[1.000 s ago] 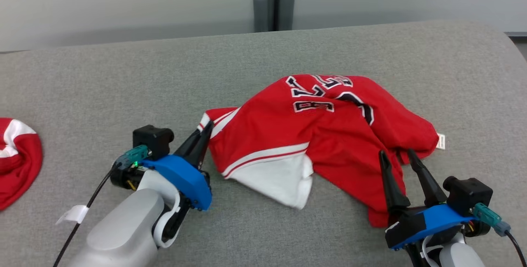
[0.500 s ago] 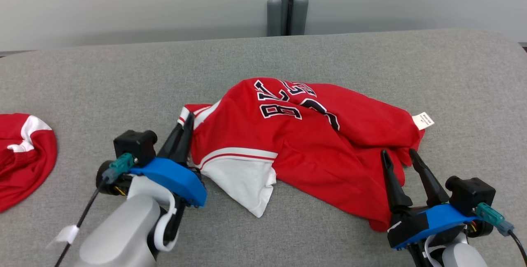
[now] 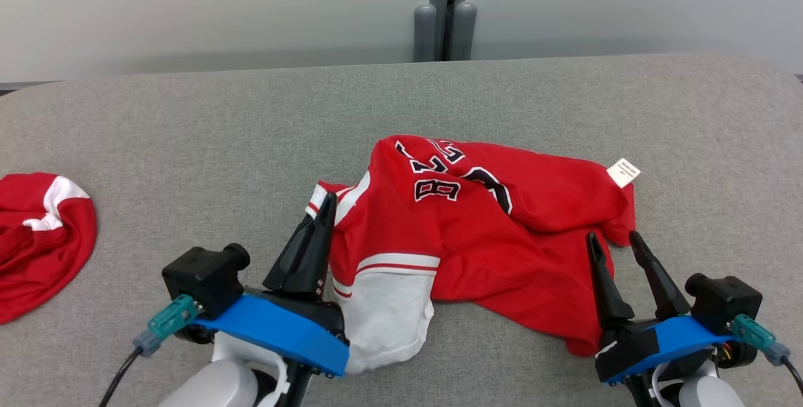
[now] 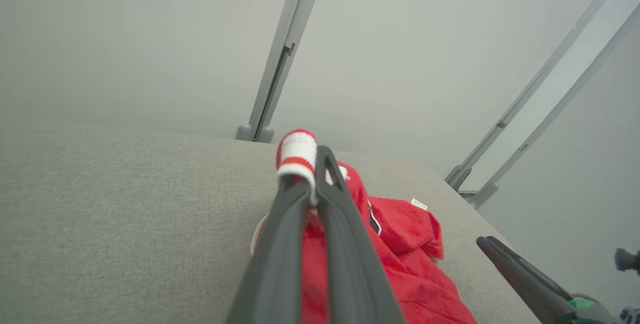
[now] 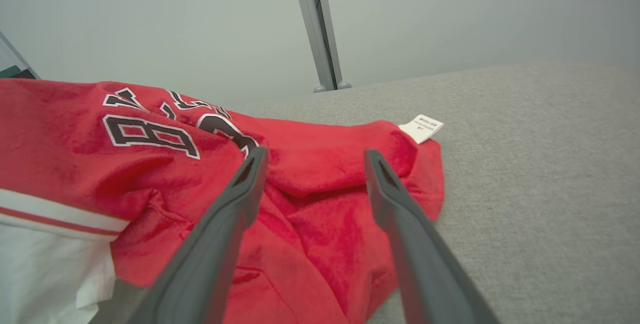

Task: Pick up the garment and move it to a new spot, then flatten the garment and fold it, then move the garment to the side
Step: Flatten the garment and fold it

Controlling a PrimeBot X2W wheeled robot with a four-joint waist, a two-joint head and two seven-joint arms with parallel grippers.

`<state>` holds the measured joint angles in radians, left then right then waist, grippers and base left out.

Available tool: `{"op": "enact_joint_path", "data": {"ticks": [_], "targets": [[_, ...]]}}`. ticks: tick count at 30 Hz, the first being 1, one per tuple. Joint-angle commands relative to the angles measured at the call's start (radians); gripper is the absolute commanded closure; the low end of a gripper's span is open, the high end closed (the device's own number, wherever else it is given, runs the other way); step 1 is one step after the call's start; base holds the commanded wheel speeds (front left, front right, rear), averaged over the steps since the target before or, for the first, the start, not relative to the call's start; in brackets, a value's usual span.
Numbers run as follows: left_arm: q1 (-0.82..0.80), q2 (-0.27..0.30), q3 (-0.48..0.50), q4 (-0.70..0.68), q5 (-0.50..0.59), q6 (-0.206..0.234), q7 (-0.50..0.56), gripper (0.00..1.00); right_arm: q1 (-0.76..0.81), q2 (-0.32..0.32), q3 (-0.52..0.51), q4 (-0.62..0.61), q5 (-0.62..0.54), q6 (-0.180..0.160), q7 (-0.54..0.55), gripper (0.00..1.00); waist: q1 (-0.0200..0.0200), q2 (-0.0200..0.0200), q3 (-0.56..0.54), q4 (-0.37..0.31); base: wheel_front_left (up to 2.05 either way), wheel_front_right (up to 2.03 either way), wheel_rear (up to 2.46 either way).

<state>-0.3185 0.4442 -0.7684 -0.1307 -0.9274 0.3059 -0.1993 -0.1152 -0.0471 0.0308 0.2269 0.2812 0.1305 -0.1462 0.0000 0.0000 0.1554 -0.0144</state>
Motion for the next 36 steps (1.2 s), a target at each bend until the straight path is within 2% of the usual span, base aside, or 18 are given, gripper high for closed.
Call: {"op": "enact_joint_path", "data": {"ticks": [1, 5, 16, 22, 23, 24, 31, 36], "targets": [[0.014, 0.024, 0.006, -0.014, 0.004, 0.017, 0.014, 1.00, 0.000, -0.006, 0.002, -0.005, 0.002, 0.000, -0.004, 0.00, 0.0000, 0.0000, 0.004, -0.003, 0.00, 0.00, 0.00], [0.004, 0.051, 0.005, 0.060, 0.005, 0.024, 0.041, 1.00, -0.015, -0.006, 0.010, -0.007, 0.008, 0.000, -0.007, 0.00, 0.0000, 0.0000, 0.023, -0.015, 0.00, 0.00, 0.00], [-0.204, 0.018, 0.013, 0.534, 0.085, -0.044, -0.015, 1.00, -0.050, -0.006, 0.018, -0.007, 0.002, 0.000, -0.012, 0.00, 0.0000, 0.0000, 0.087, -0.081, 0.00, 0.00, 0.00], [-0.273, 0.001, 0.025, 0.692, 0.103, -0.071, -0.035, 0.99, -0.056, -0.006, 0.029, 0.002, 0.005, 0.000, -0.019, 0.00, 0.0000, 0.0000, 0.090, -0.108, 0.00, 0.00, 0.00], [-0.281, -0.001, 0.028, 0.715, 0.104, -0.076, -0.038, 0.42, -0.056, -0.006, 0.029, 0.004, 0.005, 0.000, -0.019, 0.00, 0.0000, 0.0000, 0.088, -0.112, 0.00, 0.00, 0.00], [-0.286, -0.003, 0.031, 0.737, 0.104, -0.079, -0.043, 0.00, -0.055, -0.006, 0.029, 0.005, 0.006, 0.000, -0.020, 0.00, 0.0000, 0.0000, 0.086, -0.116, 0.00, 0.00, 0.00], [-0.244, -0.052, 0.077, 0.789, 0.092, -0.126, -0.065, 0.00, -0.032, -0.006, 0.012, 0.014, -0.001, 0.000, -0.019, 0.00, 0.0000, 0.0000, 0.048, -0.103, 0.00, 0.00, 0.00], [-0.156, -0.093, 0.192, 0.691, 0.133, -0.151, -0.066, 0.00, -0.022, -0.006, 0.004, 0.012, -0.004, 0.000, -0.014, 0.00, 0.0000, 0.0000, 0.006, -0.075, 0.00, 0.00, 0.00]]}}
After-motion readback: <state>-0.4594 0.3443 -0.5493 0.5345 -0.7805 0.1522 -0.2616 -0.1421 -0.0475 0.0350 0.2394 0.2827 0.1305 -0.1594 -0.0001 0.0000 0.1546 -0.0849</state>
